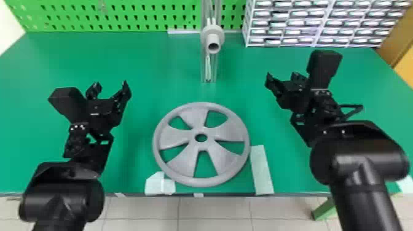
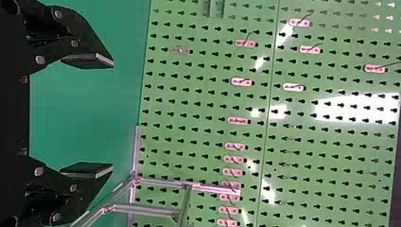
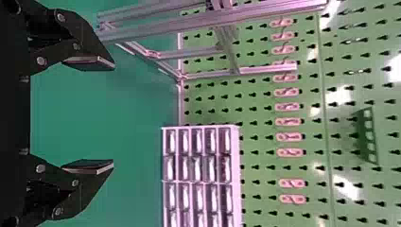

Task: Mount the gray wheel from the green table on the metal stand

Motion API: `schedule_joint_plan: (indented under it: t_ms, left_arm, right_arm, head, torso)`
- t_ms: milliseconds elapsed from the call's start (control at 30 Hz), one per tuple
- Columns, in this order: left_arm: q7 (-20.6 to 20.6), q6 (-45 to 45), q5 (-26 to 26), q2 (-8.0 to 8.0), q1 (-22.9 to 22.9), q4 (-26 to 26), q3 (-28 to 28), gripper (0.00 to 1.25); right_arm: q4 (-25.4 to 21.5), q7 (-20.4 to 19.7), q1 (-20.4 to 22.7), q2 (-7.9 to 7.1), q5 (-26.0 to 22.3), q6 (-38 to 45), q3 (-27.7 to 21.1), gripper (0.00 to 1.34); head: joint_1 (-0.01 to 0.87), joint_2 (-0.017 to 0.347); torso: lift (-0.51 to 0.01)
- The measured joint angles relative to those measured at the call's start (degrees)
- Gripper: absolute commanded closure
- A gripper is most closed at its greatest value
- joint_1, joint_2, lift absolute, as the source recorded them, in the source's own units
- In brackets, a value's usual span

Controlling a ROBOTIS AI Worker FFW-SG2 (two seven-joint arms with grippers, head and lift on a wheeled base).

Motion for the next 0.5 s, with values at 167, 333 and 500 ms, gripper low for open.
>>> schedule_joint_plan:
  t_ms: [167,333,500]
  left_arm:
    - [0.0,0.0,-0.25,0.0,0.0,-0.17,0.27,0.47]
    - [0.0,0.0,-0.83,0.02,-0.05,-0.48,0.64,0.47]
    - [0.0,0.2,-1.63,0.08,-0.27,-0.85,0.97,0.47]
  right_arm:
    - [-2.71,-2.11,-2.24,-1.17,-3.12,8.38,1.97,0.52]
    - [-4.96,-5.57,-5.21,-2.3,-7.3,17.14,4.25,0.52]
    - [-6.22,-9.5,-8.62,-3.32,-13.3,25.74,6.45,0.52]
  head:
    - [0.867,0.052]
    - [0.867,0.052]
    - [0.867,0.052]
  torso:
    - [-0.1]
    - [-0.1]
    - [-0.1]
